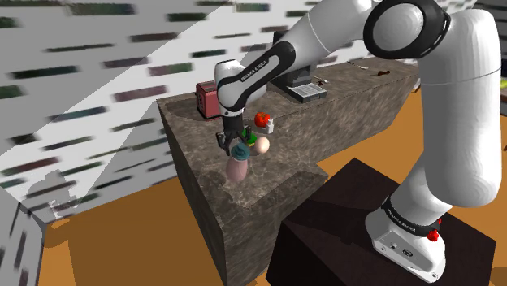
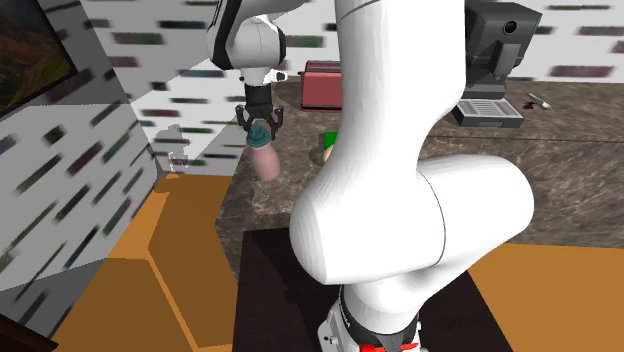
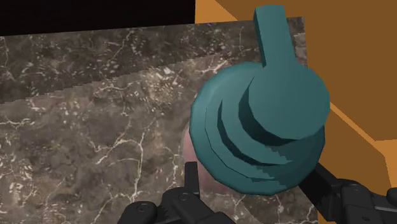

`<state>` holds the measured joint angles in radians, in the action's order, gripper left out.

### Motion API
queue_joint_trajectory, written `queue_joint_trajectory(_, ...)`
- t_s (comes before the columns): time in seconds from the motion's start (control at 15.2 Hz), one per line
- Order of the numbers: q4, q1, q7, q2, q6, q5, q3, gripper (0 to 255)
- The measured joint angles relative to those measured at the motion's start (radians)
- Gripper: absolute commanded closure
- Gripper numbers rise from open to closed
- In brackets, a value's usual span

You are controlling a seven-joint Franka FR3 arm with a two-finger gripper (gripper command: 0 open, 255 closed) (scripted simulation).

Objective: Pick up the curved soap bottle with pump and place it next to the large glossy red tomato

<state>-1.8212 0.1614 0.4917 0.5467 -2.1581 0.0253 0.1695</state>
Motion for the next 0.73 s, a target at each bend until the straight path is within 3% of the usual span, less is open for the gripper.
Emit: queue_joint_trajectory(0.73,0.009,-0.007,0.003,-0.097,0.105,0.012,0.008,255)
